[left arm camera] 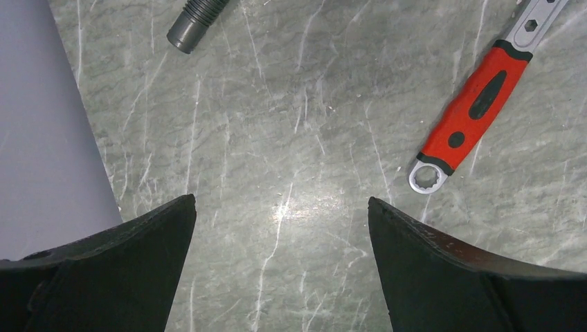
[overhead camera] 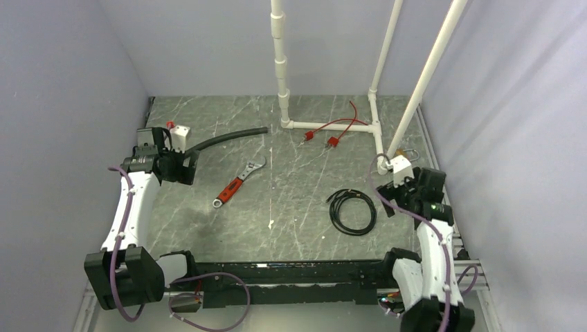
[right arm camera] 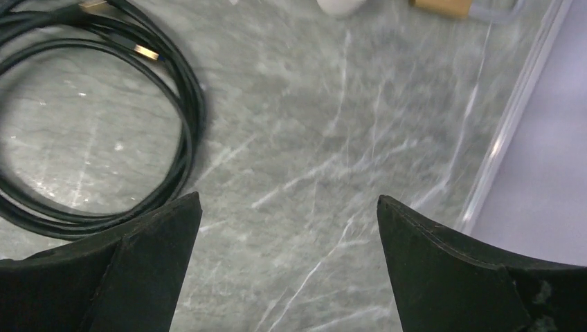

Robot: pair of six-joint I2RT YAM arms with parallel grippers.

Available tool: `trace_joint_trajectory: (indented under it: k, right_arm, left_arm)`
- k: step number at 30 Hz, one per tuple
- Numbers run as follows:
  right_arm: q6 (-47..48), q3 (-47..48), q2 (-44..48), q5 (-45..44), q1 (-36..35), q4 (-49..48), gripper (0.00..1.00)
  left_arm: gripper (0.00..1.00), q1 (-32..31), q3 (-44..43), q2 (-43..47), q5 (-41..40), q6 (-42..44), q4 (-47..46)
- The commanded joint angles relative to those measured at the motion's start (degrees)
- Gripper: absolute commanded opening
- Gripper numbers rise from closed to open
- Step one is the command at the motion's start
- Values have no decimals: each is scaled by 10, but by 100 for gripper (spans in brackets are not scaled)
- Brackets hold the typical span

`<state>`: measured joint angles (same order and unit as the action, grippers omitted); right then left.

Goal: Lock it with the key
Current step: Adjust the lock at the center of the board.

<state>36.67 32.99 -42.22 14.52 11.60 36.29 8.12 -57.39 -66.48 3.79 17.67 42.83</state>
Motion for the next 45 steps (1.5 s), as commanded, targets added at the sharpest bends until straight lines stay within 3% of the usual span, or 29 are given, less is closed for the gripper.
trace_joint_trajectory:
  k: [1,6,16,22,32,45]
  right_arm:
    - [26,41,-81,148,138,-5,100]
    - [36,104,-185,232,272,-1,100]
    - [-79,266,-385,204,293,-37,99]
    - [-141,359,-477,204,283,-23,96]
    - [-201,447,-593,167,204,-31,87]
    - [-386,484,-655,-8,123,-113,82]
  left_arm:
    - [99,1,-19,-4,-5,-16,0]
    - [99,1,-19,-7,-4,-13,-10]
    - [99,0,-26,-27,-5,-34,-8]
    - [99,-1,-32,-34,-7,-37,-9]
    - [99,-1,-32,-55,-9,-33,-7]
    - [99,-1,-24,-75,-18,-46,-17]
